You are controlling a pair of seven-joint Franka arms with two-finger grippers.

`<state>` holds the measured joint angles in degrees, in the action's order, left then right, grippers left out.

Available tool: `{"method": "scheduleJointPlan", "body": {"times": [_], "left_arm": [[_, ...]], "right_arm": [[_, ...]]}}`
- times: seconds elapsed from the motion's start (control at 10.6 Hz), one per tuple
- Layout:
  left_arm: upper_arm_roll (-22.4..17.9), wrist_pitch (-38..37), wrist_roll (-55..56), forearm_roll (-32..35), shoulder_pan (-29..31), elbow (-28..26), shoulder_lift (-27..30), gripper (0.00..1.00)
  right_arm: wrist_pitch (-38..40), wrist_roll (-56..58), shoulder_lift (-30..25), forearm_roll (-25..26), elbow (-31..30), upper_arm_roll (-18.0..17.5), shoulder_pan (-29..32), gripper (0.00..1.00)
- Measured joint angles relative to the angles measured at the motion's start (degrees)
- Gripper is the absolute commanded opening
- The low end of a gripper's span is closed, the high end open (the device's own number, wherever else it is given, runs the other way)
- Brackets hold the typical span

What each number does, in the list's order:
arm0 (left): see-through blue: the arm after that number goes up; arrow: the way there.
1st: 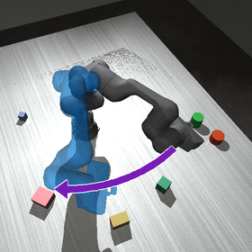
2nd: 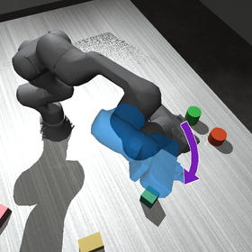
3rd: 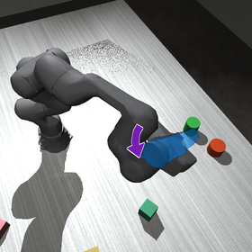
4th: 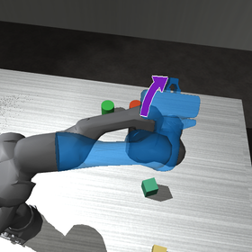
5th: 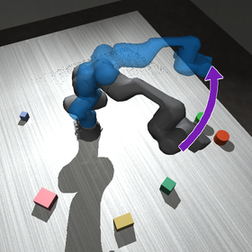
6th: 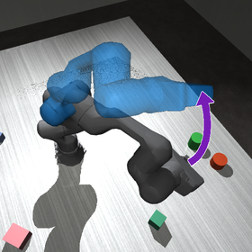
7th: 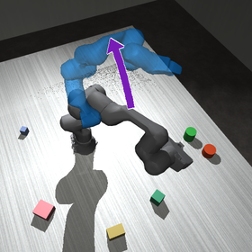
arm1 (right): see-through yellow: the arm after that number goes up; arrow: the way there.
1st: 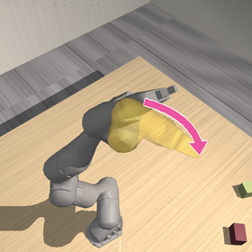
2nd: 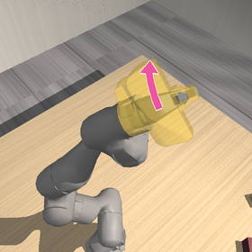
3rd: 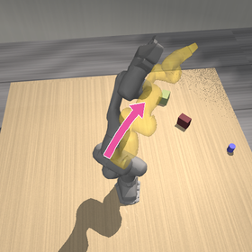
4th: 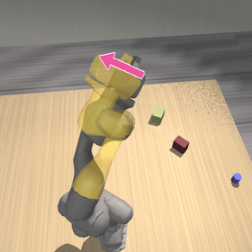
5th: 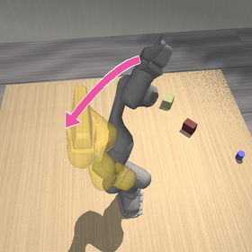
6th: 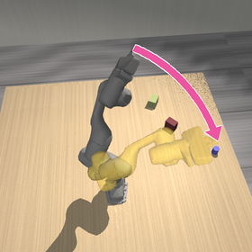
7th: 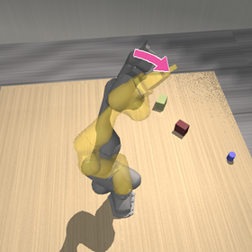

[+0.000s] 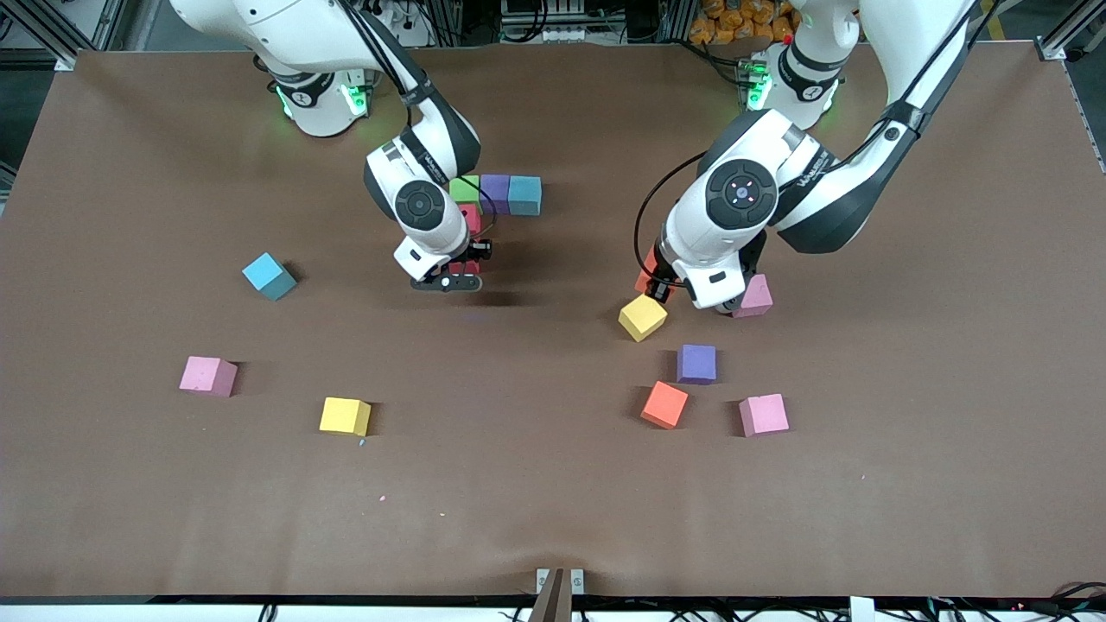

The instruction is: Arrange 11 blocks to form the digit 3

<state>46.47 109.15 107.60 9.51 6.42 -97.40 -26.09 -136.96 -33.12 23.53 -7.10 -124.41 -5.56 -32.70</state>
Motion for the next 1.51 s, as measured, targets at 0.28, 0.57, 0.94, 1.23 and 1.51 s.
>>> {"method": "scheduleJointPlan", "body": {"times": [0.28,0.57,0.94,1.23,1.51], "left_arm": [[0.0,0.0,0.0,0.0,0.0,0.0,0.0,0.0],[0.0,0.0,0.0,0.0,0.0,0.0,0.0,0.0],[0.0,0.0,0.0,0.0,0.1,0.0,0.0,0.0],[0.1,0.0,0.0,0.0,-0.1,0.0,0.0,0.0],[0.4,1.0,5.4,-0.4,-3.6,0.2,-1.3,0.0]], "right_arm": [[0.0,0.0,-0.2,0.0,-0.3,0.0,0.0,0.19],[0.0,0.0,-0.5,0.0,-0.8,0.1,0.0,1.0],[1.5,0.0,-1.0,0.0,-0.6,0.2,0.0,1.0],[5.3,0.0,-5.1,0.0,0.6,0.7,0.9,1.0],[7.9,0.2,-7.2,0.1,3.7,0.9,4.6,1.0]]}}
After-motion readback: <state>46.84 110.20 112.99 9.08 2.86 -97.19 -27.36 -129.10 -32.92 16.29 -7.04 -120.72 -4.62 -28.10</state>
